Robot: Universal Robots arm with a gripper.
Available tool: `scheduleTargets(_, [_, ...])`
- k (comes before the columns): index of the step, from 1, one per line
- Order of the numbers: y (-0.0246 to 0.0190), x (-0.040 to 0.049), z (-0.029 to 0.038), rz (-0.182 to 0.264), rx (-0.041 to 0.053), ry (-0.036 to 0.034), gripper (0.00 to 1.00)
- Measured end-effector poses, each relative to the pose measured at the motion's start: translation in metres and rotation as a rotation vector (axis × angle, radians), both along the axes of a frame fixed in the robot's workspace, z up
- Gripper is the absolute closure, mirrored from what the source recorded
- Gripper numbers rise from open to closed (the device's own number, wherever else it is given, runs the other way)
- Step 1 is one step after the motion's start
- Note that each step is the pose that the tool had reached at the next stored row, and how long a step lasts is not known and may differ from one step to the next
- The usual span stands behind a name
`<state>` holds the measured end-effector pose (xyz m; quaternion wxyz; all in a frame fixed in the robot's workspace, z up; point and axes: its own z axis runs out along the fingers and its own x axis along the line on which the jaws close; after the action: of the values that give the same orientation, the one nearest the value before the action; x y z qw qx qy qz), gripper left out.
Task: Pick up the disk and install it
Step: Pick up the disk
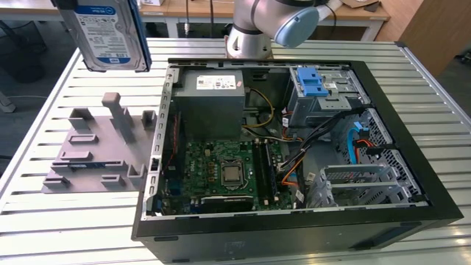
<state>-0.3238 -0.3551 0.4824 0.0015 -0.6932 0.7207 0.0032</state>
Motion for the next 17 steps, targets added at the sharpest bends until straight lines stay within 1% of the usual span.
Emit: scheduleTargets(17, [-0.0024, 0.0287, 0.0000, 0.000, 0.0000, 0.0000, 0.64])
